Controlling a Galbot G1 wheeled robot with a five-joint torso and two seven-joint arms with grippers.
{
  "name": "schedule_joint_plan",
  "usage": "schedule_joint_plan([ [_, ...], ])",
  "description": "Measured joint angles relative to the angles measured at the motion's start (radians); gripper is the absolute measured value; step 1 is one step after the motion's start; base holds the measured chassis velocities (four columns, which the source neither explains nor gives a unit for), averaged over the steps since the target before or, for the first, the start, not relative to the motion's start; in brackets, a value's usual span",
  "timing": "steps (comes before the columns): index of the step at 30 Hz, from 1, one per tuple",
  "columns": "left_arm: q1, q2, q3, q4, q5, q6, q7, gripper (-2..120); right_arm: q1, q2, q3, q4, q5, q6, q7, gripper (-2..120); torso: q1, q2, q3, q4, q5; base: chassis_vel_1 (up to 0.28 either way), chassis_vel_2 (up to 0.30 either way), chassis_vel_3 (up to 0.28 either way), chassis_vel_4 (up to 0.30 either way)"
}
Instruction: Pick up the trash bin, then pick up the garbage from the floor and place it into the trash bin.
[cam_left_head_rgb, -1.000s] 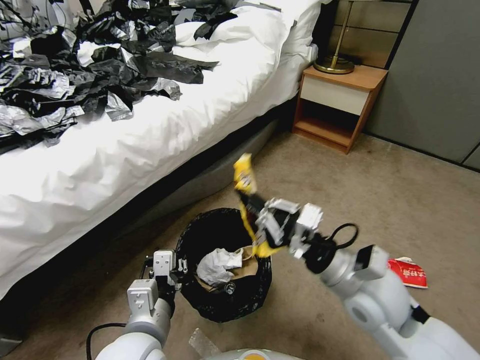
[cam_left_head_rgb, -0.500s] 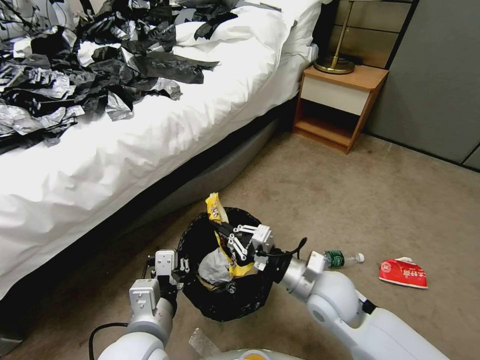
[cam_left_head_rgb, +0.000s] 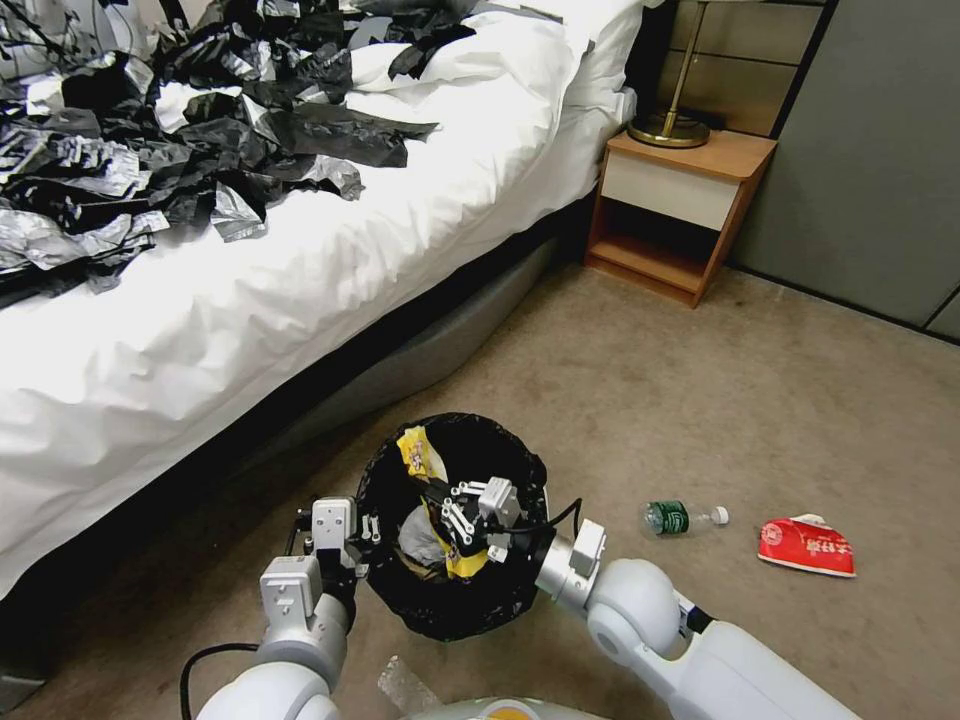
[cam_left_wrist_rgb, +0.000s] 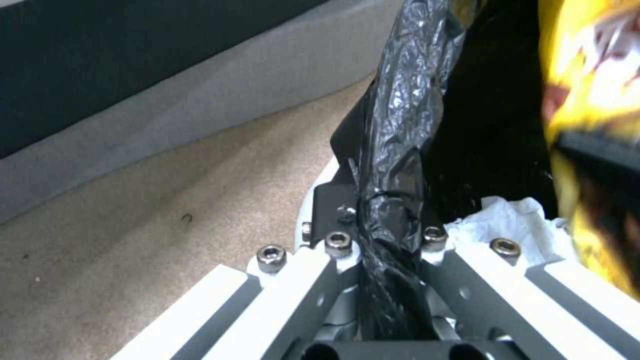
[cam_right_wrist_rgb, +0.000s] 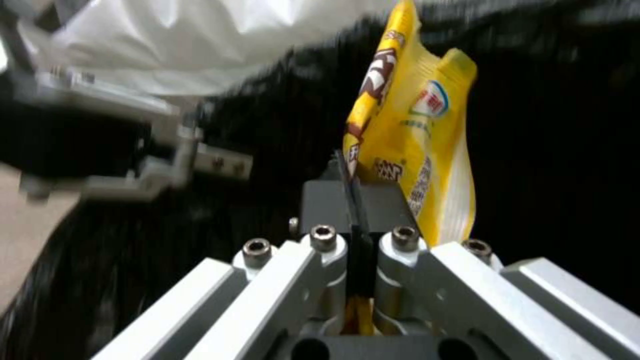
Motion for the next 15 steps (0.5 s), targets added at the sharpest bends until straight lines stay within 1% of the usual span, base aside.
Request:
schedule_joint_plan([
  [6,-0.002,-0.001,0.000,-0.006,-0.002,0.001,0.000,0,-0.030,-0.004,0.016,-0.025,-0.036,-0.001,-0.013,0,0.000,0.000,0.000,-0.0001,0.0000,0.000,0.000,0.000,0.000],
  [7,-0.002,-0.001,0.000,-0.007,-0.002,0.001,0.000,0,-0.032,-0.004,0.019,-0.028,-0.040,-0.002,-0.013,2,0.000,0.000,0.000,0.0000,0.0000,0.000,0.000,0.000,0.000],
  [8,-0.002,-0.001,0.000,-0.008,-0.002,0.002,0.000,0,-0.036,-0.005,0.023,-0.029,-0.047,-0.002,-0.014,8,0.000,0.000,0.000,-0.0001,0.0001,0.000,0.000,0.000,0.000],
  [9,-0.002,-0.001,0.000,-0.008,-0.002,0.002,0.000,0,-0.036,-0.005,0.023,-0.029,-0.047,-0.002,-0.014,8,0.000,0.000,0.000,-0.0001,0.0001,0.000,0.000,0.000,0.000],
  [11,-0.003,0.000,-0.002,-0.011,-0.004,0.003,0.000,0,-0.044,-0.012,0.031,-0.027,-0.053,-0.002,-0.014,18,0.000,0.000,0.000,0.0000,0.0000,0.000,0.000,0.000,0.000],
  [12,-0.003,0.000,-0.002,-0.011,-0.004,0.003,0.000,0,-0.044,-0.012,0.031,-0.027,-0.053,-0.002,-0.014,18,0.000,0.000,0.000,0.0000,0.0000,0.000,0.000,0.000,0.000],
  [15,-0.004,0.002,-0.003,-0.012,-0.006,0.003,0.000,0,-0.053,-0.023,0.041,-0.013,-0.055,-0.004,-0.014,32,0.000,0.000,0.000,-0.0001,0.0000,0.000,0.000,0.000,0.000],
])
